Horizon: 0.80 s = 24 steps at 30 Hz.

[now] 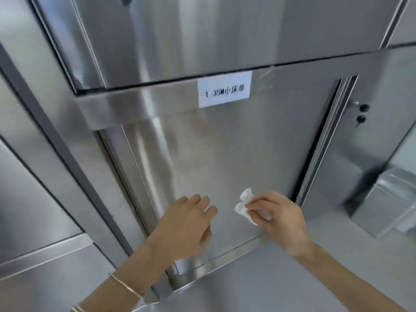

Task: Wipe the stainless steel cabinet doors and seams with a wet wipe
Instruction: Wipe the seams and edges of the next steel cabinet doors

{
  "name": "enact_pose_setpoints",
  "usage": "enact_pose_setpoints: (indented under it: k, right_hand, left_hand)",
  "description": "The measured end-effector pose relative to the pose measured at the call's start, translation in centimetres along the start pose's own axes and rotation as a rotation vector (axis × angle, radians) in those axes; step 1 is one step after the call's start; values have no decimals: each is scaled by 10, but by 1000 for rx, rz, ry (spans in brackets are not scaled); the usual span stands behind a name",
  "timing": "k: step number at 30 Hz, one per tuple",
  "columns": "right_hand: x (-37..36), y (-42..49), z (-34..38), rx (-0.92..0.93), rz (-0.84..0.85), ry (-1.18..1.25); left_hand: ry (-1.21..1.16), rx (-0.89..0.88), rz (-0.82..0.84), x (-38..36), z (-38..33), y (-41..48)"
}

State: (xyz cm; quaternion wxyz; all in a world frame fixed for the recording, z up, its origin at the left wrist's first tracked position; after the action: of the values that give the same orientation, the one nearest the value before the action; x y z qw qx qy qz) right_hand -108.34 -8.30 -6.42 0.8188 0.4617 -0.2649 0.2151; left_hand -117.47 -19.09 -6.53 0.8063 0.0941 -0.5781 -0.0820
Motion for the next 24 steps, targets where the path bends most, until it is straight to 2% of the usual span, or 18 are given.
enact_pose_setpoints:
  k: [7, 11, 18, 24]
  right_hand:
    - [225, 115, 61, -49, -145, -41]
    - [322, 169, 97, -51, -228, -73]
    - [427, 241, 124, 31, -329, -150]
    - [479, 282, 94, 84, -356, -226]
  left_hand:
    - [-14, -157, -214, 247, 22, 92]
    - [24, -212, -317, 362, 32, 138]
    - [150, -242, -379, 464, 38, 210]
    - [197, -208, -474, 505, 25, 274]
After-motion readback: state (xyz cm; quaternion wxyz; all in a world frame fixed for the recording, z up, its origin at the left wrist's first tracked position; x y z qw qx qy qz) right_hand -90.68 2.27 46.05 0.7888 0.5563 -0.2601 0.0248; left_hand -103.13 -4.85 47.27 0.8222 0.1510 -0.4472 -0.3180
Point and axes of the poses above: each hand's wrist, its own y-axis towards the middle knuckle, its own x-axis out of the back of the hand, z = x × y, the point moved 10 cm from there along y, towards the middle knuckle, and after that the axes turned 2 degrees about -z, right-handed, at the moved point
